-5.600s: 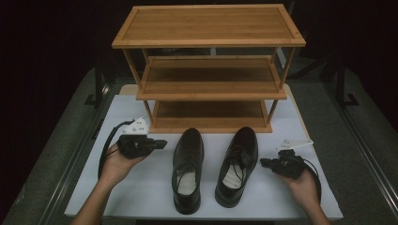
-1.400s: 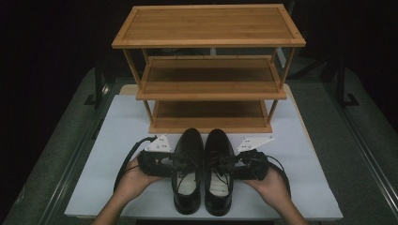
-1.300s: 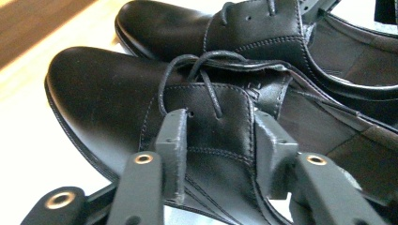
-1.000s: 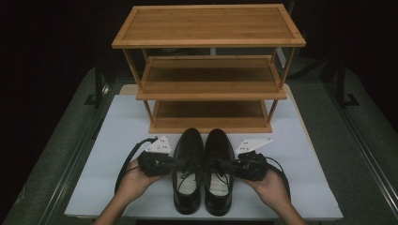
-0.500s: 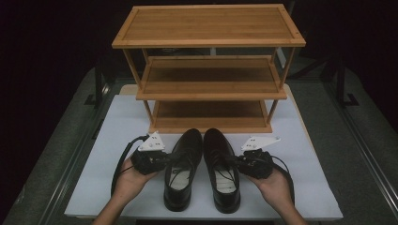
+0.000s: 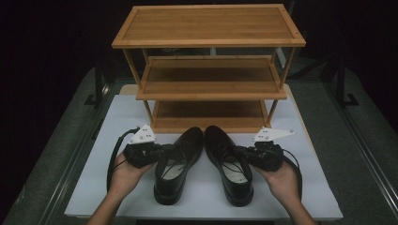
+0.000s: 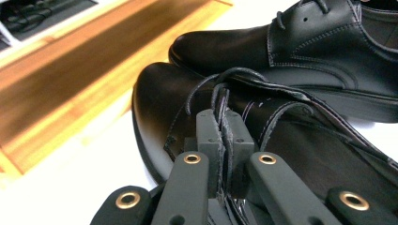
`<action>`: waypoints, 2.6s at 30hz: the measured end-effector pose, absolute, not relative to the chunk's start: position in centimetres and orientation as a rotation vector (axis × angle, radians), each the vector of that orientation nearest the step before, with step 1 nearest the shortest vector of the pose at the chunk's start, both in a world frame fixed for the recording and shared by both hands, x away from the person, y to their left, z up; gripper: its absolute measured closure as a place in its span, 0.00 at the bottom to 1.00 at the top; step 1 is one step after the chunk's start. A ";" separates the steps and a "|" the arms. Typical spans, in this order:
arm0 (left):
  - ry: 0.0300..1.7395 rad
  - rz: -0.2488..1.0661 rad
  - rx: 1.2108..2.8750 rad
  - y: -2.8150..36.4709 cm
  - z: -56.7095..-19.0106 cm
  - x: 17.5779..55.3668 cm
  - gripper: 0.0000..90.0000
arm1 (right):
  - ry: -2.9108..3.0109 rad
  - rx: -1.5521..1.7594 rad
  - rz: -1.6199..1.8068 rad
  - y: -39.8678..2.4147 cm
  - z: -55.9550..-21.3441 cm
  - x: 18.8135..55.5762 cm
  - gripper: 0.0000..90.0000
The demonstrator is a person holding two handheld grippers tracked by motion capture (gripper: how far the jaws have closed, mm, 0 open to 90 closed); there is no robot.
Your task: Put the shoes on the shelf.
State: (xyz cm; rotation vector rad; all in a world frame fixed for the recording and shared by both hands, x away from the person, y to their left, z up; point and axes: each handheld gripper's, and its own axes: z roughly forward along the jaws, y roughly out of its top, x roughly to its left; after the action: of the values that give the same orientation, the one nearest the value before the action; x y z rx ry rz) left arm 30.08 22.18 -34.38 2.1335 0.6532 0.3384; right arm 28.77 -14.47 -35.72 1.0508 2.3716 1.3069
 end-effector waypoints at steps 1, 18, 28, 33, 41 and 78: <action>0.654 0.342 2.129 22.2 -34.2 30.2 0.98 | 2.372 1.051 1.307 -14.5 -35.7 28.8 0.97; 0.676 0.419 2.082 20.5 -33.8 35.5 0.98 | 2.281 1.100 1.255 -15.1 -35.3 34.1 0.97; 0.685 0.430 2.077 19.4 -34.7 37.6 0.98 | 2.261 1.117 1.236 -14.9 -35.8 36.3 0.97; 0.695 0.441 2.066 19.1 -35.1 38.3 0.98 | 2.247 1.121 1.232 -14.9 -35.9 37.0 0.97; 0.728 0.490 2.041 18.2 -35.8 39.6 0.98 | 2.217 1.141 1.205 -14.2 -36.5 38.7 0.97; 0.749 0.501 2.054 16.5 -37.8 41.7 0.78 | 2.189 1.189 1.229 -13.6 -38.1 41.0 0.72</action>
State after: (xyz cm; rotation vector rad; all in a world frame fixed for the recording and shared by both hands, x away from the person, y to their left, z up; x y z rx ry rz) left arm 41.74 16.50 -37.75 2.0537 0.7490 0.5014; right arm 41.00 -13.58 -38.15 1.1886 2.1890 1.2286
